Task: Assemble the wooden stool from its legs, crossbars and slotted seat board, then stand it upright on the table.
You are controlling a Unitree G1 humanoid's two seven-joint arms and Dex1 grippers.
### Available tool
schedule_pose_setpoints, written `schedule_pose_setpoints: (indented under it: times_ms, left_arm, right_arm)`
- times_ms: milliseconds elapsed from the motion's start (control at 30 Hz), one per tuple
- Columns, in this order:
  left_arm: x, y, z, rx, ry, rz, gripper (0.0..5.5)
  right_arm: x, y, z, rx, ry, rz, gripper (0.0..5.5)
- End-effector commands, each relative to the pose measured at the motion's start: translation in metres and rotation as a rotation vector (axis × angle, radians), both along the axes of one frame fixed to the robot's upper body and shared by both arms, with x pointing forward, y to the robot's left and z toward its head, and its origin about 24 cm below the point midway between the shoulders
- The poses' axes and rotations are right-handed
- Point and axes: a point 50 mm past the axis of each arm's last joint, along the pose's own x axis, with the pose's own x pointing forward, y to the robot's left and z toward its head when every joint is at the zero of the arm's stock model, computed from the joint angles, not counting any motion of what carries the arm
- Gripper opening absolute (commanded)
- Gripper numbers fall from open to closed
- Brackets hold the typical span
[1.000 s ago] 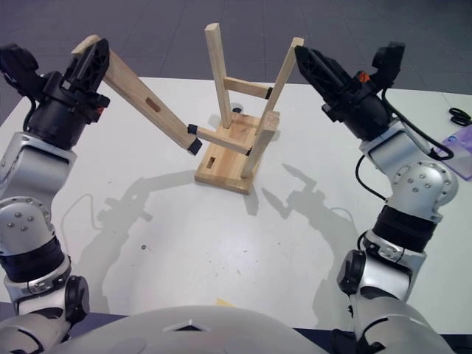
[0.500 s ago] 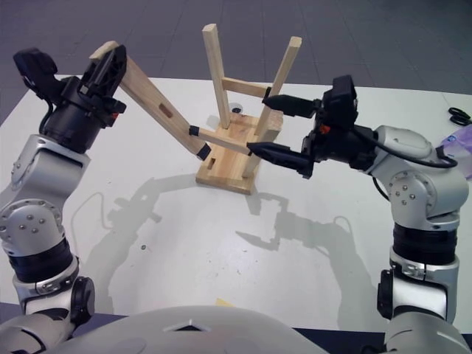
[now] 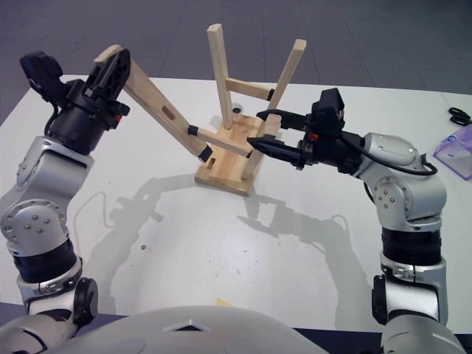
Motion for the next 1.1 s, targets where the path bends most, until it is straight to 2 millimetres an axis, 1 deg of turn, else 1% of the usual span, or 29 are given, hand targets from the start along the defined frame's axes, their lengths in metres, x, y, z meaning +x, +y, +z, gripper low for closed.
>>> schedule_pose_setpoints:
  times_ms: [33, 100, 167, 267, 400, 500, 667, 800, 967, 1033, 1100]
  left_arm:
    - [0.002, 0.004, -0.002, 0.021, 0.006, 0.025, 1.03]
    - [0.004, 0.003, -0.011, 0.076, 0.03, 0.037, 1.03]
    - [0.004, -0.004, -0.021, 0.082, 0.05, 0.02, 1.03]
    - [0.005, -0.009, -0.042, 0.103, 0.109, 0.044, 1.03]
    - [0.01, -0.006, -0.064, 0.087, 0.161, 0.111, 1.03]
    - [0.015, 0.001, -0.074, 0.091, 0.181, 0.192, 1.03]
    - [0.02, 0.002, -0.071, 0.119, 0.157, 0.212, 1.03]
    - [0.023, 0.001, -0.061, 0.156, 0.114, 0.191, 1.03]
    - [0.024, 0.0, -0.059, 0.279, 0.113, 0.143, 1.03]
    - [0.023, -0.006, -0.061, 0.316, 0.118, 0.114, 1.03]
    - [0.021, -0.016, -0.063, 0.311, 0.122, 0.082, 1.03]
  right_arm:
    - [-0.003, 0.004, -0.007, 0.015, 0.038, -0.003, 2.33]
    - [-0.004, 0.007, -0.008, 0.015, 0.036, -0.003, 2.33]
    - [-0.005, 0.009, -0.009, 0.011, 0.03, -0.004, 2.32]
    - [-0.005, 0.011, -0.009, 0.013, 0.024, -0.01, 2.32]
    - [-0.006, 0.012, -0.012, 0.02, 0.035, -0.026, 2.3]
    - [-0.007, 0.013, -0.014, 0.025, 0.038, -0.034, 2.3]
    - [-0.006, 0.014, -0.015, 0.025, 0.034, -0.042, 2.29]
    - [-0.007, 0.016, -0.016, 0.033, 0.035, -0.047, 2.27]
    - [-0.008, 0.018, -0.018, 0.038, 0.031, -0.057, 2.27]
    - [-0.008, 0.018, -0.018, 0.038, 0.028, -0.06, 2.27]
    - [-0.009, 0.019, -0.018, 0.039, 0.025, -0.058, 2.27]
